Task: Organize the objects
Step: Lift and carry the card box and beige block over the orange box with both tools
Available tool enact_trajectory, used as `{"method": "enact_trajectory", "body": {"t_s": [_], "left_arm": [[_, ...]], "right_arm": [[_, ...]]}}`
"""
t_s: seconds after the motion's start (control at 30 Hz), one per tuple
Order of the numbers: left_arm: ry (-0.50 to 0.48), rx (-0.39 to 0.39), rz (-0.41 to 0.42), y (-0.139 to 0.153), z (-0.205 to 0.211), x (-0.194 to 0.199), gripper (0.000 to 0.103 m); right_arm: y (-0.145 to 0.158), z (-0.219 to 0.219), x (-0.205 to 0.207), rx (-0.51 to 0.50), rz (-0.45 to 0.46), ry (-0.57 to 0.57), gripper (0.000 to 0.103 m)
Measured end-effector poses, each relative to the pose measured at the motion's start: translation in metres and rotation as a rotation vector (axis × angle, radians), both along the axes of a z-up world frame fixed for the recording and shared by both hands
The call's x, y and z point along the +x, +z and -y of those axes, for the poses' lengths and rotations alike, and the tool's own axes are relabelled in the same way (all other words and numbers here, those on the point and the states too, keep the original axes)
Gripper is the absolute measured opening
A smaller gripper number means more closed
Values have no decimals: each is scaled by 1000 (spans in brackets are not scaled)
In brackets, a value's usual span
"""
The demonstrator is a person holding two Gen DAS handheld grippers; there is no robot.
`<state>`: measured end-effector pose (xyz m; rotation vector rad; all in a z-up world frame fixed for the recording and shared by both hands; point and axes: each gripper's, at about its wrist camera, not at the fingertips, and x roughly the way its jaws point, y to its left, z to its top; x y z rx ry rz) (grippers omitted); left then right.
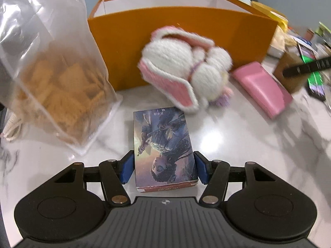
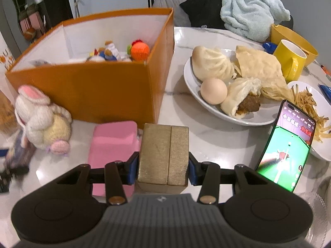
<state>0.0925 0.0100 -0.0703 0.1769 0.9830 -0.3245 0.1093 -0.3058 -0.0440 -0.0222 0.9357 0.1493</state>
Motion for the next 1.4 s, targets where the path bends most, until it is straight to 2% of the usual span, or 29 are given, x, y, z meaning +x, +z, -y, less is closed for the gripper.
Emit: {"method": "enact_trajectory", "body": {"t_s": [0.13,0.27,0.43,0.8,1.1,1.2,1.4], "left_arm": [[-35,7,-13,4,0,-14,69],[-47,-22,-6,19,-8,-27,67],[-45,-93,30,43,-10,-30,67],[-76,-129,118,72,2,-34,67],[-35,-232,208,107,4,-4,67],[-20,-240,222,114,8,14,67],[-17,-226,231,125,22,59,67]], "right_arm": [[12,0,-6,32,23,-3,48],[18,1,-9,58,31,-6,48],[23,1,-11,79,35,-9,49],[29,2,-15,115,39,-4,49],[51,-4,-20,178,82,27,49],[60,-1,-16,226,95,21,49],[74,0,-3,256,115,19,49]]}}
